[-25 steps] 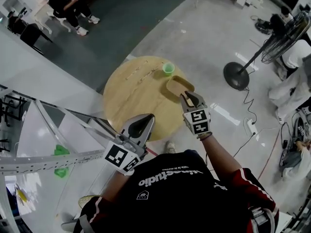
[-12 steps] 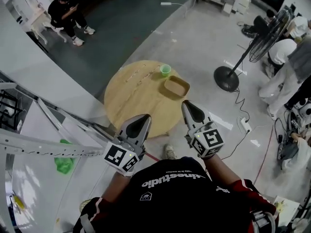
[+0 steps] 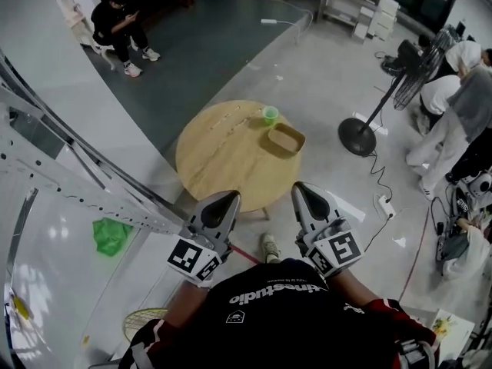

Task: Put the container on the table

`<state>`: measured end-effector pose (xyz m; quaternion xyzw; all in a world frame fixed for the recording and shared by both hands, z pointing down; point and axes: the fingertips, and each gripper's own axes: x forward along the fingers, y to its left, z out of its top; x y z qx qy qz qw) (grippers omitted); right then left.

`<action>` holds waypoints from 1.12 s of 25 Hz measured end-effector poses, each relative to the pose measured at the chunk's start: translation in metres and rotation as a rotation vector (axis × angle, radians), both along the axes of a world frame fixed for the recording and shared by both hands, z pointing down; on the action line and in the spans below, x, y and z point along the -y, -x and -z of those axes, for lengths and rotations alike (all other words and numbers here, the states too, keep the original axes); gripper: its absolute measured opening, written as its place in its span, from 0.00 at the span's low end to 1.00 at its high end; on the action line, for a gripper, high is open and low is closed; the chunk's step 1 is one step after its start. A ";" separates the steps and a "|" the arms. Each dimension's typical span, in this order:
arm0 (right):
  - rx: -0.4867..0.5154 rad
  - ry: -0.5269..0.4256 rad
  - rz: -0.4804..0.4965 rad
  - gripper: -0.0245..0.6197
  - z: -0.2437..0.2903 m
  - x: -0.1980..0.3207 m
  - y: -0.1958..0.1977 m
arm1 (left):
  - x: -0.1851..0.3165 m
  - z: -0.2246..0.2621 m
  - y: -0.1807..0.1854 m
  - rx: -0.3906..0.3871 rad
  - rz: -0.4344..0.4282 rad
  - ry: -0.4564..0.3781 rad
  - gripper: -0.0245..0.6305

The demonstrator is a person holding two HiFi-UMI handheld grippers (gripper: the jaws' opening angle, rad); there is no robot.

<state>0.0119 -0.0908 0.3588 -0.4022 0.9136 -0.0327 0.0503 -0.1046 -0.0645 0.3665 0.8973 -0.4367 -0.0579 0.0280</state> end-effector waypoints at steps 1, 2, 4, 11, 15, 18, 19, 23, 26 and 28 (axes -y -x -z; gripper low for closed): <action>-0.005 0.000 -0.007 0.06 -0.002 -0.006 0.000 | -0.006 -0.001 0.002 -0.003 0.005 -0.004 0.07; -0.011 0.003 -0.014 0.06 -0.005 -0.010 0.000 | -0.011 -0.003 0.003 -0.007 0.009 -0.006 0.07; -0.023 0.018 -0.025 0.06 -0.010 -0.017 0.002 | -0.020 -0.005 0.006 -0.013 0.012 -0.010 0.07; -0.037 0.014 -0.018 0.06 -0.005 -0.056 0.008 | -0.057 -0.005 0.003 -0.016 0.006 -0.010 0.07; -0.042 0.010 -0.013 0.06 0.003 -0.069 0.015 | -0.067 0.001 0.009 -0.021 0.001 -0.016 0.07; -0.046 0.008 -0.011 0.06 0.001 -0.076 0.016 | -0.073 0.001 0.008 -0.022 -0.005 -0.020 0.07; -0.046 0.008 -0.010 0.06 0.000 -0.078 0.017 | -0.075 0.001 0.008 -0.022 -0.006 -0.021 0.07; -0.046 0.011 -0.006 0.06 -0.002 -0.084 0.022 | -0.083 0.000 0.010 -0.015 -0.008 -0.020 0.07; -0.055 0.010 -0.001 0.06 -0.003 -0.087 0.024 | -0.088 0.000 0.011 -0.011 -0.007 -0.018 0.07; -0.066 0.007 0.004 0.06 -0.004 -0.089 0.025 | -0.091 0.000 0.011 -0.008 -0.006 -0.019 0.07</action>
